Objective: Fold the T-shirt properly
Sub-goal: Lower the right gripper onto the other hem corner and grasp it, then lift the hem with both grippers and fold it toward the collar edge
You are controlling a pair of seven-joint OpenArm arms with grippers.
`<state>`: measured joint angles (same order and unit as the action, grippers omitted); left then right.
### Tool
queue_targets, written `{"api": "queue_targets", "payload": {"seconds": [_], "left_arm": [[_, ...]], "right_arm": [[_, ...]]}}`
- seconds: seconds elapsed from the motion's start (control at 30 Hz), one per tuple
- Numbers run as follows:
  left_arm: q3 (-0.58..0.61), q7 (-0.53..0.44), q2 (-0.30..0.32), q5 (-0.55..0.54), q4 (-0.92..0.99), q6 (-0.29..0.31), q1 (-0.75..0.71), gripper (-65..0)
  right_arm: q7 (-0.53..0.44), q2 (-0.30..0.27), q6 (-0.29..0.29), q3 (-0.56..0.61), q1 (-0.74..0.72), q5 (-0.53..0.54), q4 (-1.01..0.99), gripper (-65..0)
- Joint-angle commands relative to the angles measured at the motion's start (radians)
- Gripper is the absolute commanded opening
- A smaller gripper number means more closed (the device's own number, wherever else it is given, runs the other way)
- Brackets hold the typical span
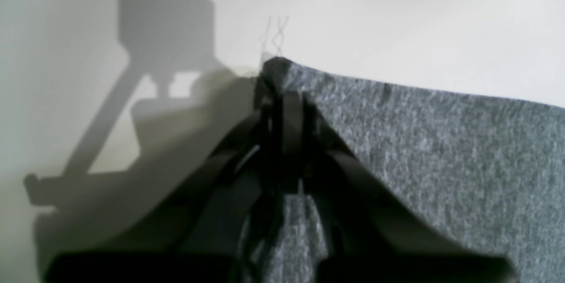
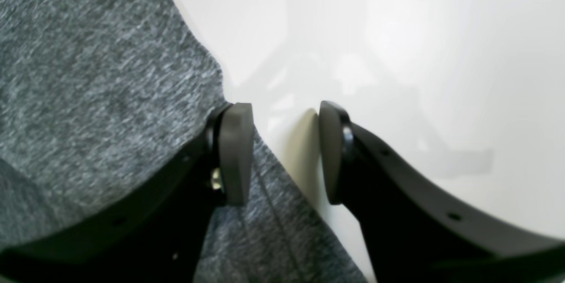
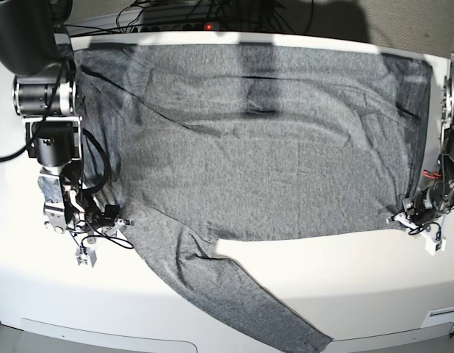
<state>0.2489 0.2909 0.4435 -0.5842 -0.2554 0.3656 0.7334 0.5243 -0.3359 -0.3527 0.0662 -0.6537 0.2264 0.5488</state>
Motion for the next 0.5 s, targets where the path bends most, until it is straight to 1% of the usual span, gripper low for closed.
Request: {"api": "queue_targets", "payload": {"seconds": [0.0, 0.03, 0.17, 0.23, 0.4, 0.47], "left_arm": [[-0.003, -0.023, 0.017, -0.011, -0.013, 0.002, 0.031, -65.0], [-0.003, -0.023, 0.016, -0.01, -0.013, 0.002, 0.031, -65.0], [-0.003, -0.022, 0.017, -0.01, -0.013, 0.002, 0.031, -65.0], [-0.003, -0.022, 0.017, -0.01, -0.013, 0.002, 0.031, -65.0], [-0.003, -0.023, 0.017, -0.01, -0.013, 0.002, 0.031, -65.0], [-0.003, -0.022, 0.017, -0.01, -0.013, 0.002, 0.031, -65.0]], "right_arm": [[-0.001, -0.008, -0.011, -0.002, -0.031, 0.024, 0.008, -40.8], [-0.002, -0.008, -0.011, -0.002, -0.031, 0.033, 0.008, -40.5], [-0.002, -0.008, -0.034, -0.002, -0.03, 0.067, 0.008, -30.9], [-0.005, -0.007, -0.035, -0.002, -0.03, 0.071, 0.008, -27.8], [-0.006, -0.007, -0.035, -0.002, -0.03, 0.075, 0.008, -27.7], [-0.008, -0.008, -0.037, -0.002, -0.031, 0.106, 0.008, -27.7]]}}
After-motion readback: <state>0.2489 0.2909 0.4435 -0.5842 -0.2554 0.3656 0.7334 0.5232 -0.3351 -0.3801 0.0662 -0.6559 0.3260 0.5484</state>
